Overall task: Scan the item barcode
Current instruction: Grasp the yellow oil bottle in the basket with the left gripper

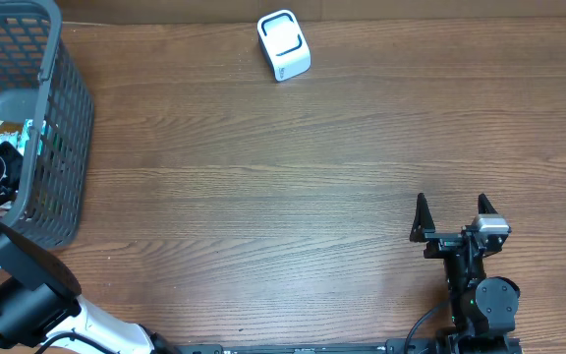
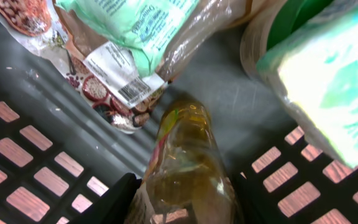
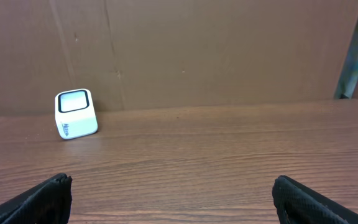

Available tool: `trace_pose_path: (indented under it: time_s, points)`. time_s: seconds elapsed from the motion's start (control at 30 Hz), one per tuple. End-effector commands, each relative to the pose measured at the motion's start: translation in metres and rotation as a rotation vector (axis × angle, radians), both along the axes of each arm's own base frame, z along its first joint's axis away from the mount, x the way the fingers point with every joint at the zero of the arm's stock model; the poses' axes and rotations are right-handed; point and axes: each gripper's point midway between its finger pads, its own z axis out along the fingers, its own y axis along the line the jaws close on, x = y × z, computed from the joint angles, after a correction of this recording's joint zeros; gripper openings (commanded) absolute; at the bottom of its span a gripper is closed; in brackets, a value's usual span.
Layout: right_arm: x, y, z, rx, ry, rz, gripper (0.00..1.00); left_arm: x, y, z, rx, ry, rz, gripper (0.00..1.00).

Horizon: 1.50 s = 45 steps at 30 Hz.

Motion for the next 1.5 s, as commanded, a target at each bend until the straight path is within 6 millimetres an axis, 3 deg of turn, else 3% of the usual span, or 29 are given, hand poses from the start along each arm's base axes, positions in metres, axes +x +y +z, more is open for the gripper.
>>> trace_pose_path:
  time_s: [0.0, 0.13, 0.23, 0.43, 0.57, 0.8, 0.9, 1.0, 1.13, 1.23, 1.37, 1.47]
  points:
    - [0.0, 0.0, -0.003, -0.005, 0.002, -0.002, 1.0, 0.008, 0.004, 0.004, 0.007, -0.033, 0.029, 0.27]
    - [0.0, 0.0, -0.003, -0.005, 0.002, -0.002, 1.0, 0.009, 0.004, 0.004, 0.008, -0.035, 0.031, 0.26]
    - [0.0, 0.0, -0.003, -0.005, 0.002, -0.002, 1.0, 0.009, 0.005, 0.004, 0.008, -0.039, 0.045, 0.51]
    - [0.0, 0.0, -0.003, -0.005, 0.002, -0.002, 1.0, 0.008, 0.005, 0.004, 0.01, -0.036, 0.045, 0.56]
    - [0.0, 0.0, -0.003, -0.005, 0.002, -0.002, 1.0, 0.008, 0.005, 0.002, 0.007, -0.031, 0.045, 0.51]
    - [0.0, 0.0, -0.003, -0.005, 0.002, -0.002, 1.0, 0.01, 0.006, 0.003, 0.015, -0.043, 0.044, 0.2]
    - [0.0, 0.0, -0.003, -0.005, 0.002, -0.002, 1.0, 0.017, 0.012, 0.024, 0.042, -0.082, 0.046, 0.16]
    - [0.0, 0.0, -0.003, -0.005, 0.002, -0.002, 1.0, 0.027, 0.019, 0.059, 0.08, -0.145, 0.066, 0.13]
    - [0.0, 0.0, -0.003, -0.005, 0.002, -0.002, 1.0, 0.038, 0.027, 0.122, 0.16, -0.256, 0.07, 0.1]
    - [0.0, 0.0, -0.003, -0.005, 0.002, -0.002, 1.0, 0.042, 0.029, 0.183, 0.23, -0.38, 0.098, 0.05]
    - [0.0, 0.0, -0.003, -0.005, 0.002, -0.002, 1.0, 0.051, 0.015, 0.248, 0.248, -0.569, 0.061, 0.04]
    - [0.0, 0.0, -0.003, -0.005, 0.002, -0.002, 1.0, 0.054, -0.005, 0.279, 0.214, -0.674, 0.03, 0.04]
